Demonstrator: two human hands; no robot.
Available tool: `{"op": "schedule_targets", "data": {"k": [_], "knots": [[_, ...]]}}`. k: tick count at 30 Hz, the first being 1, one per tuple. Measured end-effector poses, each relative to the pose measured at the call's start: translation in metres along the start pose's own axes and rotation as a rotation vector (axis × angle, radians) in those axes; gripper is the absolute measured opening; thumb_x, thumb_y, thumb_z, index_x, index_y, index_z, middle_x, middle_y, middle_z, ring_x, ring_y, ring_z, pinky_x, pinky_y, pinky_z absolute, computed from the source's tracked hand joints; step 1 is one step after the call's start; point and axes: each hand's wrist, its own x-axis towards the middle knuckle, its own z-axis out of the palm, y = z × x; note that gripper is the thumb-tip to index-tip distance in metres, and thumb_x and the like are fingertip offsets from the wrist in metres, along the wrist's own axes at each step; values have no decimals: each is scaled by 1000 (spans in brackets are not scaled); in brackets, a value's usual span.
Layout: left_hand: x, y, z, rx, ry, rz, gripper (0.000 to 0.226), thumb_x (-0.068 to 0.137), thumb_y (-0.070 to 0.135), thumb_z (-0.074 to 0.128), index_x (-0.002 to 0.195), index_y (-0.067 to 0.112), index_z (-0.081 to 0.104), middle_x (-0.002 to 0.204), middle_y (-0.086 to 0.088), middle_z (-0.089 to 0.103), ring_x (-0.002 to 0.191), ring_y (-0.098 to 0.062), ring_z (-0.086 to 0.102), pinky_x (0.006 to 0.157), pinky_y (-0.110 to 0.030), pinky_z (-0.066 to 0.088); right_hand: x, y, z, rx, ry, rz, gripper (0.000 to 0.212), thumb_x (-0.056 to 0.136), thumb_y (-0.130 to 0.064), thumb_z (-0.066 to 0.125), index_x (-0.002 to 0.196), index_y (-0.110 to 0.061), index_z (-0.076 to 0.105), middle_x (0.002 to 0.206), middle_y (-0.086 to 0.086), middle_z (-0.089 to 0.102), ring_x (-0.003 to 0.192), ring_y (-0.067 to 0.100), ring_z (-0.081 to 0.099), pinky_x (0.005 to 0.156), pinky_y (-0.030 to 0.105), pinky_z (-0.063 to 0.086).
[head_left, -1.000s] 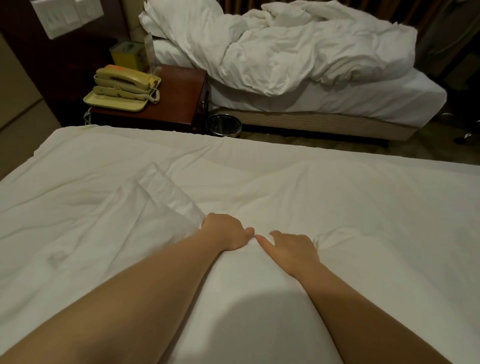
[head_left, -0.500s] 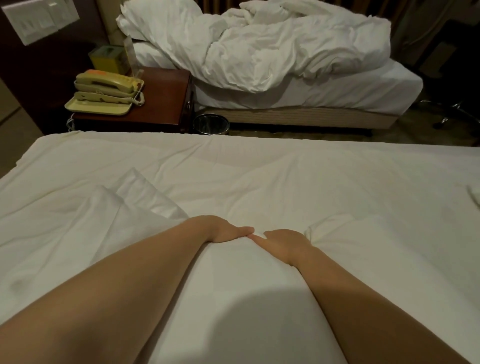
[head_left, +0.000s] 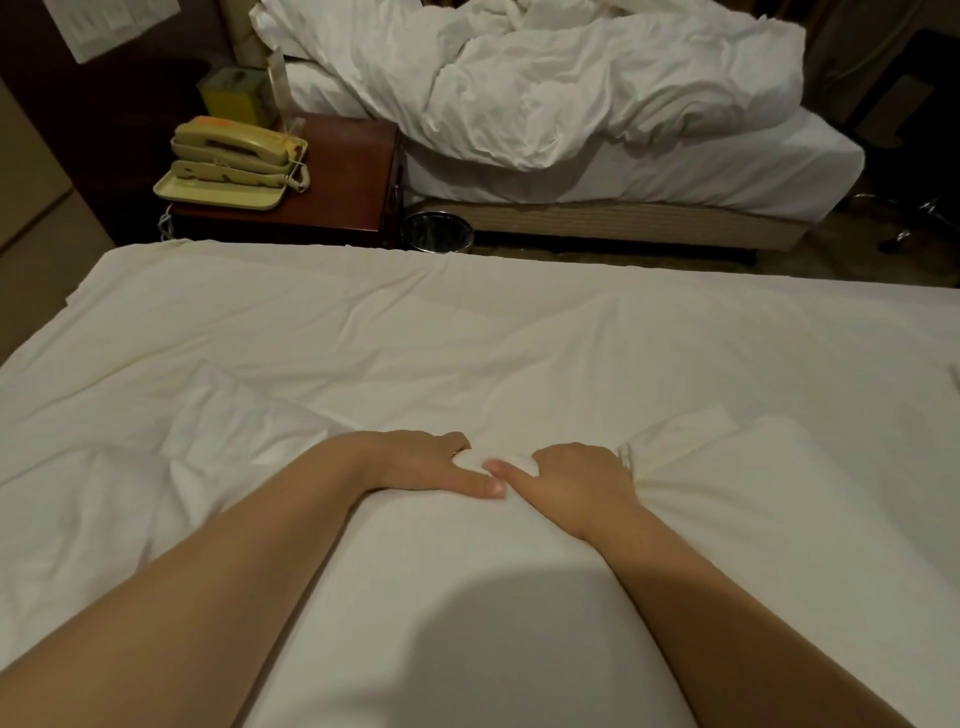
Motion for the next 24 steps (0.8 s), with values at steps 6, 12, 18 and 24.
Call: {"op": "schedule_targets", "data": {"k": [6,12,18,24], "knots": [[-27,-29,9,70,165,21,74,71,75,58,121,21,53,109,8,59,101,-14,55,87,-29,43,-7,-37,-15,-13,79,-91,64,85,-75,28,76,-23,63,88,-2,68,80,17,57,71,31,36],[-104,-103,12,-88,370,-192,64,69,75,60,113,29,55,107,10,60,98,-13,55,79,-25,42,10,-149,-39,-76,-4,-315,65,83,-77,34,64,-20,56,70,-4,60,74,16,55,71,31,32],[-203,-203,35,-440,551,-450,72,65,78,60,125,38,54,116,12,63,107,-14,58,90,-30,47,32,-322,-46,-233,-17,-744,69,91,-69,30,56,-13,52,57,-2,52,65,20,51,69,32,35],[-265,-260,31,-610,646,-528,50,78,62,62,117,31,60,112,4,65,98,-16,59,84,-28,47,34,-428,-47,-274,49,-938,68,93,-67,30,49,-16,40,51,-4,45,55,15,42,70,32,36]]}}
